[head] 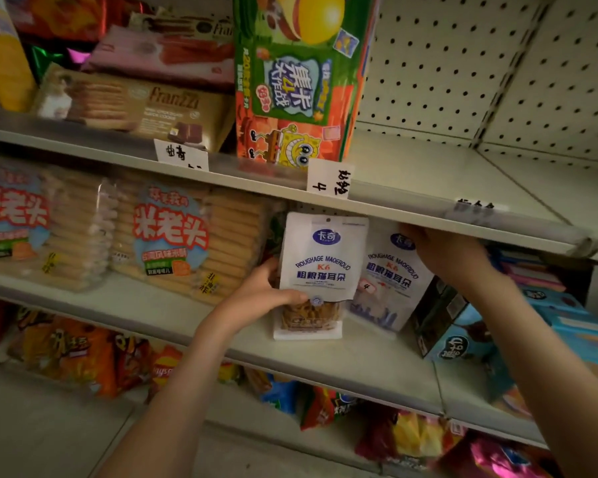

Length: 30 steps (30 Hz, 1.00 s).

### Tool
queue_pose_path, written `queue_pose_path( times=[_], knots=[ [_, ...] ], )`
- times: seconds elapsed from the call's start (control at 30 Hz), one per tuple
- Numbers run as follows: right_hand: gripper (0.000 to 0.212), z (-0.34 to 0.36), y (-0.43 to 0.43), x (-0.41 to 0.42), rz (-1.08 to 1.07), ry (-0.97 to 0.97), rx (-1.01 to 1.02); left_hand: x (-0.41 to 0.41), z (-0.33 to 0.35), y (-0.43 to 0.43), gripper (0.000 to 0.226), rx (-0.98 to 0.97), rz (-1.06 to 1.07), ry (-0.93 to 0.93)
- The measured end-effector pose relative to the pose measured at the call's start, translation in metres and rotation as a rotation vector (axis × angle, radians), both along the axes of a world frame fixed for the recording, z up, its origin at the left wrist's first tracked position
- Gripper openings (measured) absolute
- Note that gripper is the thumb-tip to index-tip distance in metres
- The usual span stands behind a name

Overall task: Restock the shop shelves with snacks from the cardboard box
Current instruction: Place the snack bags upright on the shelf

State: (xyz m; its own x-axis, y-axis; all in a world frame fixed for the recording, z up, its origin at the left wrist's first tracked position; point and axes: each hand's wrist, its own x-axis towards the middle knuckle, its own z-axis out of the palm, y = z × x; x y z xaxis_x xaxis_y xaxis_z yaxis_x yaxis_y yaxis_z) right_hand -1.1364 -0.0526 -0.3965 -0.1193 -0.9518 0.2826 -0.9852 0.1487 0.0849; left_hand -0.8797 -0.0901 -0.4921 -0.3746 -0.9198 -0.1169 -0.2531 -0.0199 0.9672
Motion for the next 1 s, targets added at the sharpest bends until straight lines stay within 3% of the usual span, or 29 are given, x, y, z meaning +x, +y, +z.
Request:
queue_pose_path(
  times=[0.07, 0.23, 0.67, 0.83, 1.0],
  knots=[
    [0.051, -0.001, -0.002, -0.003, 0.013, -0.030, -0.027, -0.001, -0.002, -0.003, 0.063, -0.028, 0.041, 0.036],
    [0.031, 0.002, 0.004, -0.006, 0.064, -0.400, -0.148, -0.018, -0.009, -0.005, 0.050, -0.124, 0.184, 0.136],
    [0.023, 0.005, 0.019, -0.006, 0.261, -0.339, -0.175, -0.038, -0.013, -0.017, 0.057, -0.250, 0.143, -0.002],
    [0.021, 0.006, 0.021, -0.005, 0.276, -0.365, -0.163, -0.042, -0.004, -0.017, 0.056, -0.413, 0.112, -0.248],
    [0.020, 0.005, 0.023, 0.001, 0.284, -0.377, -0.174, -0.048, -0.011, -0.032, 0.053, -0.457, 0.231, -0.430]
  ],
)
